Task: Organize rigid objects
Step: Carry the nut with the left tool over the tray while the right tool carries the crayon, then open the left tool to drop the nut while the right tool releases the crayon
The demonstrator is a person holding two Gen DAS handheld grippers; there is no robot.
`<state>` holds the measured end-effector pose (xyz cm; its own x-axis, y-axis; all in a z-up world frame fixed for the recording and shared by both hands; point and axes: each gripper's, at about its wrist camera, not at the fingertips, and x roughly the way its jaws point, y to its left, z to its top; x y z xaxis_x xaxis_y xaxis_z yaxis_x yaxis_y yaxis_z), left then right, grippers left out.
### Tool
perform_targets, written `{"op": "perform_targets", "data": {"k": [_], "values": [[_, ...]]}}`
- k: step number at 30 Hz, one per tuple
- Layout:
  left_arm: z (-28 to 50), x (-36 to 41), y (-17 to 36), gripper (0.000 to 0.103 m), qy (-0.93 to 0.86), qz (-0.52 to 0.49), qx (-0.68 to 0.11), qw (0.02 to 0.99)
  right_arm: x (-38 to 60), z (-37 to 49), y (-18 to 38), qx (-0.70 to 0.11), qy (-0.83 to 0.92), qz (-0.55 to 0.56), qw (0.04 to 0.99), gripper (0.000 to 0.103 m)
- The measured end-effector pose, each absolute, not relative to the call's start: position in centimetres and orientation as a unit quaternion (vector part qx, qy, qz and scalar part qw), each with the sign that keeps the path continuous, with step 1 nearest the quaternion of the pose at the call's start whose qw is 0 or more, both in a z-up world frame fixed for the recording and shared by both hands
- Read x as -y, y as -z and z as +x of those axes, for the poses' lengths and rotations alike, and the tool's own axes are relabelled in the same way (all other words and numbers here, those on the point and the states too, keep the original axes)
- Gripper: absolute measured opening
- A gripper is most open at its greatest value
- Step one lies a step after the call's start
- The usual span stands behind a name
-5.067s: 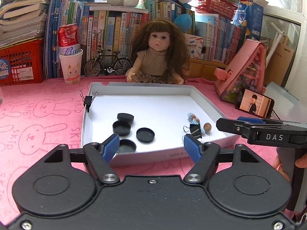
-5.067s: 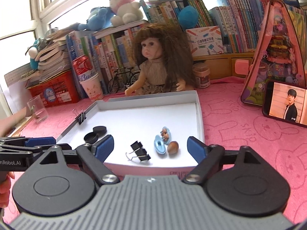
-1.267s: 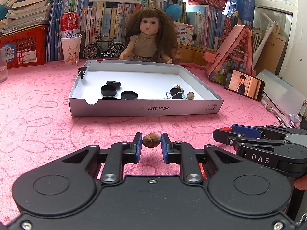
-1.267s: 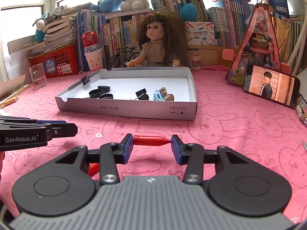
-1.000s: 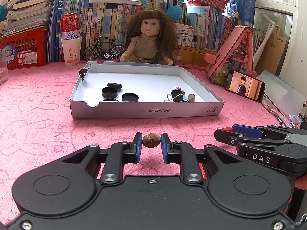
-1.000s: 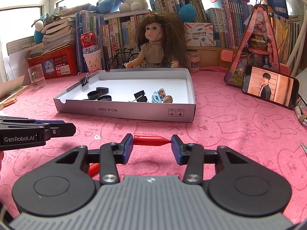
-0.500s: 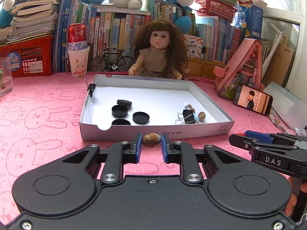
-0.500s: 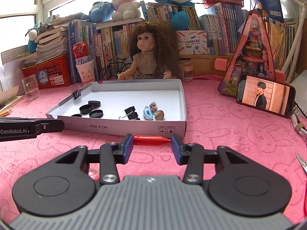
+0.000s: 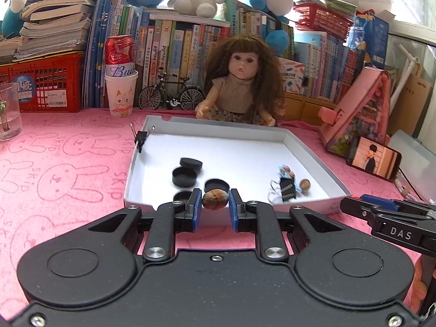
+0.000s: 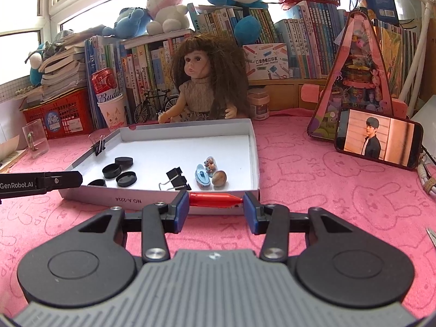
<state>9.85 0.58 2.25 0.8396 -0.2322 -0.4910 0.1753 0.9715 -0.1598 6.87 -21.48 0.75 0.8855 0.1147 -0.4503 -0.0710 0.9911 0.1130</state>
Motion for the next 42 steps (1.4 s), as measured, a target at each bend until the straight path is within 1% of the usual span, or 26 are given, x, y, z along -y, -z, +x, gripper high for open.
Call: {"op": "perform_targets", "data": {"k": [12, 17, 23, 31, 42], "values": [[16.3, -1.8, -3.3, 0.019, 0.096, -0.078, -0.255, 0.959, 21.6, 12.6, -1.9, -0.227, -0.042, 0.051, 0.972, 0.048], [19.4, -2.1, -3.1, 0.019, 0.1, -0.092, -0.267, 0.954, 21.9, 15.7, -1.9, -0.248, -0.045, 0.078, 0.965, 0.048], [22.4, -2.2, -3.1, 0.019, 0.093, -0.064, -0.274, 0.955, 21.6, 18.3, -1.6, -0.271, -0.039, 0.076, 0.959, 0.048], [24.4, -1.9, -2.5, 0.019, 0.084, -0.066, -0.289, 0.951, 21.0, 20.8, -1.1, -0.29, -0.035, 0.077, 0.953, 0.048], [25.6, -1.2, -1.2, 0.02, 0.075, -0.061, -0.303, 0.948, 20.5, 21.7, -0.3, -0.303, -0.039, 0.075, 0.949, 0.048]]}}
